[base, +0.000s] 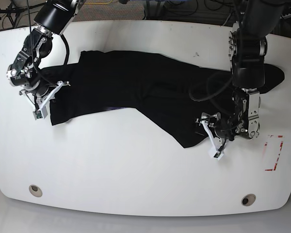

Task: Fold the T-shirt properly
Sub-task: 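Move the left gripper onto the shirt's side edge and grasp it, then lift the shirt with both grippers and swing it toward the table edge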

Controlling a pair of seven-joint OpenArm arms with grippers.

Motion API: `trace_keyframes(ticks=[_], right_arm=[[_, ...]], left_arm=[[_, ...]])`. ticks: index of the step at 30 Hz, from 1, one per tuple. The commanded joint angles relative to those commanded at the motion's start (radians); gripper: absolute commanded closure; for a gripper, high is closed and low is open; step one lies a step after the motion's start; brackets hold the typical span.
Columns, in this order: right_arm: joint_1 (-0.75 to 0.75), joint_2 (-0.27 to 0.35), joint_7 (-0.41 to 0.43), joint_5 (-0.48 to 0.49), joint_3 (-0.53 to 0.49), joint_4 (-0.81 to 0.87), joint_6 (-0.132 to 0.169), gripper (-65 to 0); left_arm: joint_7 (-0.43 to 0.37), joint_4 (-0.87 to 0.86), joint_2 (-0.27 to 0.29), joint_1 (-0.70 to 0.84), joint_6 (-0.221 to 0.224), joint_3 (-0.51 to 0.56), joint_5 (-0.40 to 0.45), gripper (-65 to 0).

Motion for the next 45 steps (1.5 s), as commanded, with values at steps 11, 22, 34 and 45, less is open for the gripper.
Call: trace_keyframes(ticks=[11,22,34,45], right_arm=[[0.026,0.000,0.000,-0.002,-0.002,0.000,0.000,0.0],[0.084,0.008,-0.034,-0.002,-0.017,0.120,0.000,0.0],[0.199,0.075,-0.034,-0.003,-0.133,0.124,0.000,0.0],[0.453,0.193,-0.034,-0.002,-0.270,0.086,0.000,0.0]], left_arm=[[-0.018,0.006,-0.005,0.014,0.003,-0.003,0.000,-0.4],[0.043,0.173,-0.026,0.011,0.034,-0.176,-0.006,-0.4],[0.176,0.417,-0.028,-0.040,0.032,-0.285,-0.008,-0.4],[0.292,0.614,-0.029,-0.149,0.032,-0.287,-0.006,-0.6]])
